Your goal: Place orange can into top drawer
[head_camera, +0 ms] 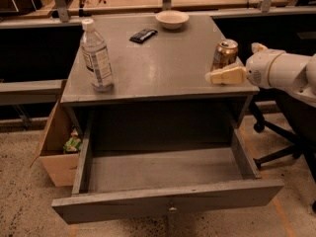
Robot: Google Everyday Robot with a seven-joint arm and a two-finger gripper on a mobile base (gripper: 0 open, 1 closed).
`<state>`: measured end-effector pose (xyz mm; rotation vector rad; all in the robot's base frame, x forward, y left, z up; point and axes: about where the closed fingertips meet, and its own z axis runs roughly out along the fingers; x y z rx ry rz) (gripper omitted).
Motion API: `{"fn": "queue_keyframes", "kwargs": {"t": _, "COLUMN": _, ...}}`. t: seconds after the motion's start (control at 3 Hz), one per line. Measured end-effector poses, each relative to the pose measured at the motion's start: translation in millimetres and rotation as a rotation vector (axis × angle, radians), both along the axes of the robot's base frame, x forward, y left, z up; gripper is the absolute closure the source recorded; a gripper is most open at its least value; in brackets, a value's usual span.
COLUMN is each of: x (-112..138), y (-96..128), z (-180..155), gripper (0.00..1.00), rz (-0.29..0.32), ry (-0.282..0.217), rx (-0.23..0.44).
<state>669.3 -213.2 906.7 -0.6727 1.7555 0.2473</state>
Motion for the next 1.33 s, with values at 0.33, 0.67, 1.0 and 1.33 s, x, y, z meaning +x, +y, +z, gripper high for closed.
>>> {"fn": "queue_keyframes", "kwargs": {"t": 0.33, "x": 17, "y": -1, "z": -7, "gripper": 0.0, "rz": -0.005, "ry": -0.021, "rx": 0.027}}
{"fn": "queue_keyframes", "kwargs": {"t": 0.67, "x": 28, "y": -12, "z": -13, "gripper": 0.16, "rz": -0.025, "ry": -0.032, "rx": 0.034}}
{"fn": "queue_keyframes", "kwargs": {"t": 1.0, "x": 34, "y": -16, "z": -14, "gripper": 0.41, "rz": -0.024, "ry": -0.043, "rx": 0.035}}
{"fn": "queue_keyframes", "kwargs": {"t": 1.33, "x": 34, "y": -16, "z": -14, "gripper": 0.63, "rz": -0.003, "ry": -0.047, "rx": 0.043}}
